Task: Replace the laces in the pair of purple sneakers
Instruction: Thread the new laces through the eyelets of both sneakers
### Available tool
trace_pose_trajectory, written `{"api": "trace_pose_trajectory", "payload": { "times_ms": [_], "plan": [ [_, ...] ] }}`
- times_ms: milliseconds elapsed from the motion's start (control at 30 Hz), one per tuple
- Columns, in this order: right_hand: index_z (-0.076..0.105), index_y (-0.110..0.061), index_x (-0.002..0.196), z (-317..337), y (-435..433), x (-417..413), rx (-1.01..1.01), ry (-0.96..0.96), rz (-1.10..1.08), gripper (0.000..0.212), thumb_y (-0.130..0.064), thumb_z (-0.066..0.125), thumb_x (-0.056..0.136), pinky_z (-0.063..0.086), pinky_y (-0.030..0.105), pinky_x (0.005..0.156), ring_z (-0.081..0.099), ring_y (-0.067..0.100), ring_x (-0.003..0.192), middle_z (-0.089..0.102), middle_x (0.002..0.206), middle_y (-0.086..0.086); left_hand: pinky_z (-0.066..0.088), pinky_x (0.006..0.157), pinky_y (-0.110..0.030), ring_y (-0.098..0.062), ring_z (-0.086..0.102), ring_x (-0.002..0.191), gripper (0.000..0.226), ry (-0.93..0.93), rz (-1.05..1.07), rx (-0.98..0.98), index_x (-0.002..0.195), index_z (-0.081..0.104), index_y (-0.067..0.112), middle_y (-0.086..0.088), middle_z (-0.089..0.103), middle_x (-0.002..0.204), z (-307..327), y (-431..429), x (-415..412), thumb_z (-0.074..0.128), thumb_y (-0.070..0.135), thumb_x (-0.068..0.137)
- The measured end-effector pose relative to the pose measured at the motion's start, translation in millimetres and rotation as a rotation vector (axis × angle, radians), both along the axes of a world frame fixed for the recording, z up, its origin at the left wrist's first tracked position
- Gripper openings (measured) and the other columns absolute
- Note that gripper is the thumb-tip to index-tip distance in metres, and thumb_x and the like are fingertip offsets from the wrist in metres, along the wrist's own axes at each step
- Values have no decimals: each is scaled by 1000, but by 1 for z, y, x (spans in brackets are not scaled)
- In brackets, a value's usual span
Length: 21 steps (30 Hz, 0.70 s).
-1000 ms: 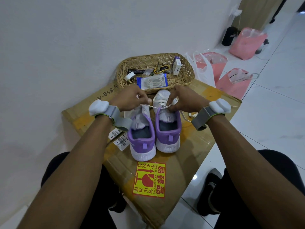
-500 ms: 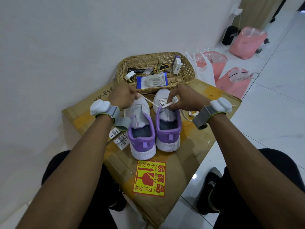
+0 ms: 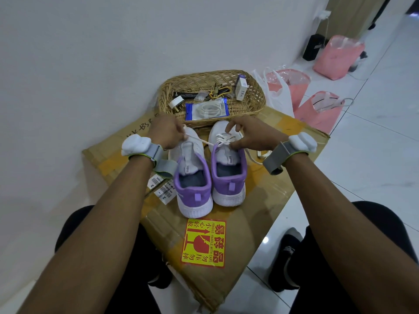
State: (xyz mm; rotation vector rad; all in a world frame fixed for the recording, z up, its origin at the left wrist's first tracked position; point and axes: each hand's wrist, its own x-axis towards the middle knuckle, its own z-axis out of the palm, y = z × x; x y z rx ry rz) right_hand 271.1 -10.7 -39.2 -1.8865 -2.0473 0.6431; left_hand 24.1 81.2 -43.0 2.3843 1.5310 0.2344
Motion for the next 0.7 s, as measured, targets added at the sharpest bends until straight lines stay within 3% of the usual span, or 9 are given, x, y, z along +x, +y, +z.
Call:
{"api": "trace_pose_trajectory", "payload": {
  "times_ms": [100,200,300,367,433,533,600,700],
  "plan": [
    [55,-23,123,1,0,4,-115,65,-29,52,-40,78,79,39,27,74,52,12,84,55,109,-2,47,94,-37,-29,56,112,26,-7,-3,38,106,75,23,-13,65,116,-4,-1,3,78,24,80],
    [63,-19,103,4,-1,9,-209,95,-63,43,-58,61,86,48,31,76,60,15,82,64,93,-3,38,86,-31,-19,49,108,45,-45,-251,-109,120,67,35,-4,55,116,-1,-13,14,81,28,78],
    [65,-17,81,6,-2,13,-300,104,-68,47,-58,45,95,49,32,71,66,17,75,70,80,0,39,80,-28,-9,58,95,22,-144,-399,-176,102,78,28,7,70,98,-1,-21,21,81,34,81],
    [64,-18,77,5,-5,16,-362,59,-43,46,-56,46,96,48,32,68,61,17,69,68,77,3,40,74,-26,-1,60,84,10,-194,-407,-200,91,81,27,13,73,85,-2,-20,20,79,34,84],
    [66,-13,79,4,-5,18,-375,55,-22,46,-52,50,96,46,33,68,54,18,69,63,77,5,45,74,-28,-2,61,82,8,-192,-408,-225,90,81,29,13,74,85,-1,-18,18,75,34,88],
    [67,-13,85,3,-6,23,-405,97,-19,35,-44,55,97,49,34,72,52,20,76,60,82,6,45,74,-29,-7,61,80,15,-154,-371,-284,84,76,31,11,72,83,-1,-21,17,66,29,95],
    [65,-21,83,3,-8,28,-433,16,-16,28,-40,52,99,51,34,76,54,19,79,61,88,5,42,71,-28,-9,58,73,25,-137,-337,-287,77,74,26,8,70,76,-3,-23,18,61,26,98],
    [65,-21,88,3,-12,31,-442,9,-49,29,-41,48,100,53,36,80,57,21,83,65,95,9,43,71,-32,-17,58,69,37,-148,-329,-282,69,71,23,-6,71,74,-4,-25,16,54,28,102]
  ]
}}
